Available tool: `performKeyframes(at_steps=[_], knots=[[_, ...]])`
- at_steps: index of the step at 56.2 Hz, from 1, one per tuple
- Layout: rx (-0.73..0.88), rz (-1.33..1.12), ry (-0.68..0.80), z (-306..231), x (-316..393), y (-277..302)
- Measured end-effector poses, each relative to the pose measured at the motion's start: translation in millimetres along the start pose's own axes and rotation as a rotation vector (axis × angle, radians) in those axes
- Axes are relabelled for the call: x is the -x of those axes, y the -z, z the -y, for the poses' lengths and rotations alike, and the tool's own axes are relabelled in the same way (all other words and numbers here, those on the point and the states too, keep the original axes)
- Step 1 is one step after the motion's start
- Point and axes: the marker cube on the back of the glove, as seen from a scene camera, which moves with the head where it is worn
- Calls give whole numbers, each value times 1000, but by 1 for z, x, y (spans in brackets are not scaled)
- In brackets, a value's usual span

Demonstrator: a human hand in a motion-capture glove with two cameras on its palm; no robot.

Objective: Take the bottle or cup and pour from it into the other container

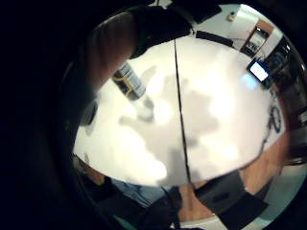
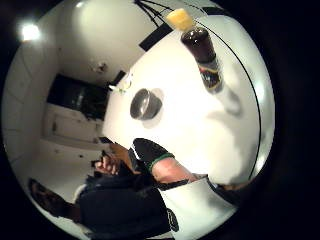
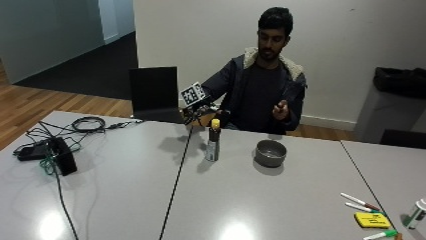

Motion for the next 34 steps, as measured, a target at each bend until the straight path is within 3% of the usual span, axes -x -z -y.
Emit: performKeyframes(at_steps=[3,7,21,30,34], knots=[[-51,146,-309,21,-9,-15],[-40,337,-426,45,-21,-30],[-3,697,-360,100,-36,-82],[-57,751,-325,110,-37,-106],[-116,787,-186,105,-42,-115]])
